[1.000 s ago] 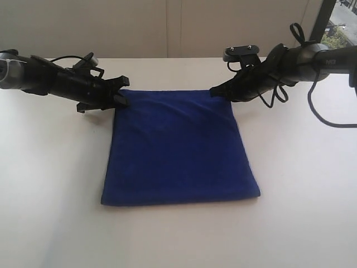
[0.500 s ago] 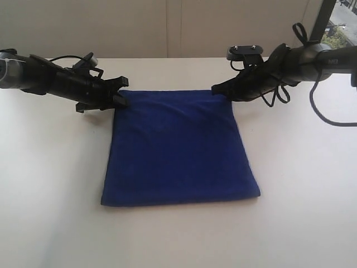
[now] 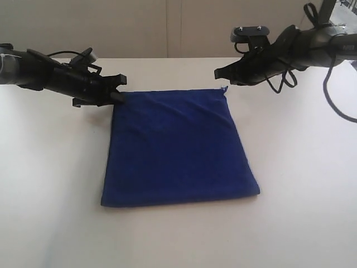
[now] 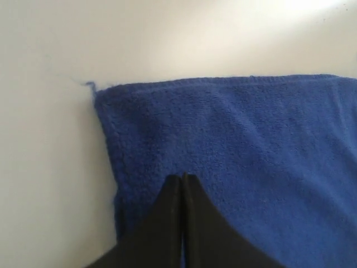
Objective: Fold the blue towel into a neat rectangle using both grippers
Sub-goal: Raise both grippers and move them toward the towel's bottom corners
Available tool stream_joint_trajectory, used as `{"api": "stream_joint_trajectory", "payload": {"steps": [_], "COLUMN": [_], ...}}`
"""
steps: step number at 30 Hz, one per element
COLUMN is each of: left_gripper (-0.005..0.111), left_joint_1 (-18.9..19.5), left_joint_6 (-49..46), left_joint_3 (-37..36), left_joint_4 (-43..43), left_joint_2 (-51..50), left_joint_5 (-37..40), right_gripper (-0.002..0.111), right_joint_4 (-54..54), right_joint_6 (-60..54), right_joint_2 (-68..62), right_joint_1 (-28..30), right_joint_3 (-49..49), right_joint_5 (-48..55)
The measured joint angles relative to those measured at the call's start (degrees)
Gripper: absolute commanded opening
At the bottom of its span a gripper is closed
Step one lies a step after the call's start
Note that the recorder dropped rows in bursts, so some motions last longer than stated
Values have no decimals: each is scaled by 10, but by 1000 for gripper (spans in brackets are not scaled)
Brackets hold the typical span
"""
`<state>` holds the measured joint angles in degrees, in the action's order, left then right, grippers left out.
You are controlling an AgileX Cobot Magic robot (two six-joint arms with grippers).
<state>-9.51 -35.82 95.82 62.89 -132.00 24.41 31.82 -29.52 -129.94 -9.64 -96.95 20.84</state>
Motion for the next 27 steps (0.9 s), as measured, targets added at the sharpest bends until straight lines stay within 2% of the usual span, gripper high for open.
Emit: {"api": "stream_joint_trajectory", "payload": {"steps": [5,10,14,19,22,27], "left_gripper": [0,0,0,0,0,0], "left_joint_1": [0,0,0,0,1,-6], "left_joint_6": [-1,-1,60,199,218,218], "left_joint_3": [2,14,18,15,-11,-95], "left_joint_4": [-1,-18,-122,-347,-391,-402], "left_joint_2": [19,59,112,169,202,261], "left_joint_5": [28,78,124,219,258,268], "right_gripper": [0,0,0,0,0,0], "right_joint_4": [0,-16,-68,-127,-130,-131], "right_joint_6": [0,5,56,130,141,144], "right_joint_2": [34,82,134,210,266,355], "right_joint_1": [0,0,0,0,-1,-10], "right_joint_3": [0,1,1,40,95,218], "right_joint_5": [32,117,225,292,299,293]}}
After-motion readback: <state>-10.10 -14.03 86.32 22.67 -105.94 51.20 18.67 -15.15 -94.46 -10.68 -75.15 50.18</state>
